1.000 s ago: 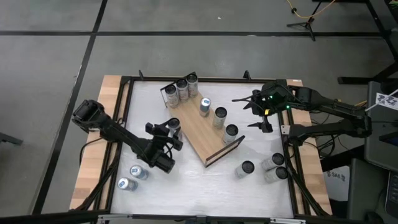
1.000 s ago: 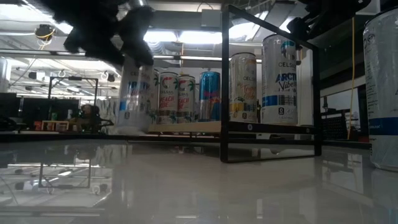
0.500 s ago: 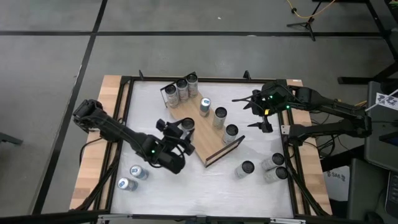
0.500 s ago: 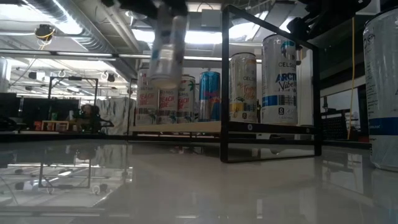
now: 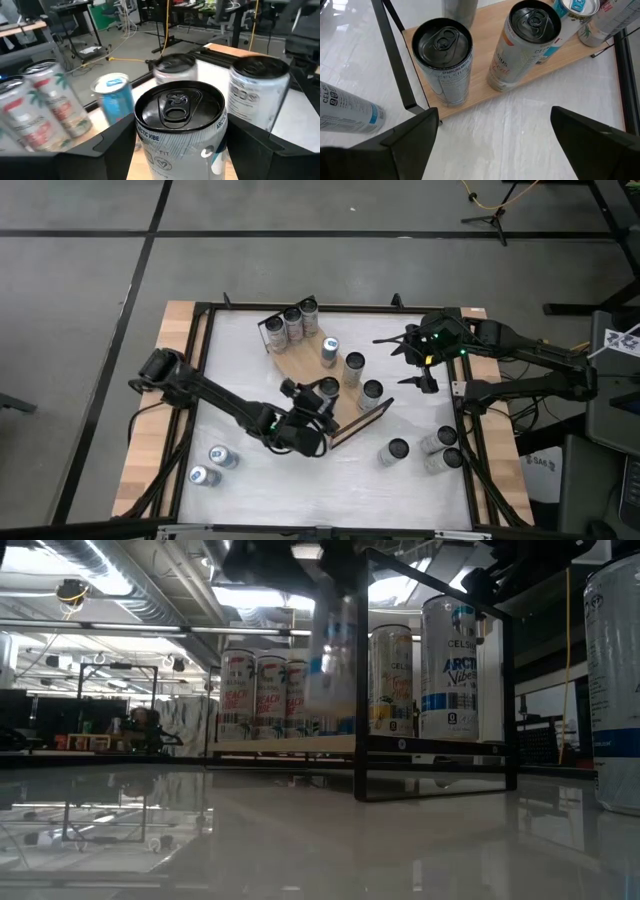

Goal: Place canned beverage on shelf
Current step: Put the left white-blue soda can on the shelf and align with the other white-blue soda can

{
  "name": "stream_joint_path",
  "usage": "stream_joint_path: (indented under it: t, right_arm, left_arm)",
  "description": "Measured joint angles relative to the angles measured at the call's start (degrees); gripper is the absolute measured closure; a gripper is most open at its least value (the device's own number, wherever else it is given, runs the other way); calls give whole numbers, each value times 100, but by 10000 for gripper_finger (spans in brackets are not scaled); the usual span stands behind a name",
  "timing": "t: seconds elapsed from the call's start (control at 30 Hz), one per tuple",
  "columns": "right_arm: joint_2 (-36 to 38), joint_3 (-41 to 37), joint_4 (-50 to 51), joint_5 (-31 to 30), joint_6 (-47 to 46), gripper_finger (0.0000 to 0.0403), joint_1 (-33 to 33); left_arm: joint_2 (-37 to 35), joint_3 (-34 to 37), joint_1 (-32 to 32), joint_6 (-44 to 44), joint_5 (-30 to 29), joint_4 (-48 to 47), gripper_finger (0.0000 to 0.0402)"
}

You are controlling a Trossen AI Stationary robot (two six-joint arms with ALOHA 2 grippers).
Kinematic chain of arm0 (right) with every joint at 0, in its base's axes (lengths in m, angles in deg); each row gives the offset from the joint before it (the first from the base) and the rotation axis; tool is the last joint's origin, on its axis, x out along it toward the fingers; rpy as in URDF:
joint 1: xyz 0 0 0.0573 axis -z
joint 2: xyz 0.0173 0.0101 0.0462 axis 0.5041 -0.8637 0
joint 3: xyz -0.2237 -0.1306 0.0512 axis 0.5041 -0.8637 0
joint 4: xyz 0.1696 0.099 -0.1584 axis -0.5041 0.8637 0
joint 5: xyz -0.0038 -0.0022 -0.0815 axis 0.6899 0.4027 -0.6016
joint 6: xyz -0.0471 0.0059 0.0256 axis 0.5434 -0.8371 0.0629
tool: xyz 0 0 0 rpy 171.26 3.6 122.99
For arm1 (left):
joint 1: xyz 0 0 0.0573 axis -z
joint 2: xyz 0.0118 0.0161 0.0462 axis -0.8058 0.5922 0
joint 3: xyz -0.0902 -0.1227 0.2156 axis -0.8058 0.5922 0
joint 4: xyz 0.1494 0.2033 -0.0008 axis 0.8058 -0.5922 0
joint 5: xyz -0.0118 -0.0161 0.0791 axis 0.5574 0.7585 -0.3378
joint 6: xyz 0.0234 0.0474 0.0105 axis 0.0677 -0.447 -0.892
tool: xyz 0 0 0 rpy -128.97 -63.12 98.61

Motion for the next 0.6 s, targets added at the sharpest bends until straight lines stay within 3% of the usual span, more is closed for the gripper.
stream_joint_path:
  t: [0.17, 0.6]
  right_arm:
    - [1, -1, 0, 2, 0, 24, -2]
    - [0, 0, -4, 0, 0, 24, 0]
  left_arm:
    - [274, 2, -20, -565, -27, 643, 145]
    - [457, 2, -68, -226, -197, 752, 145]
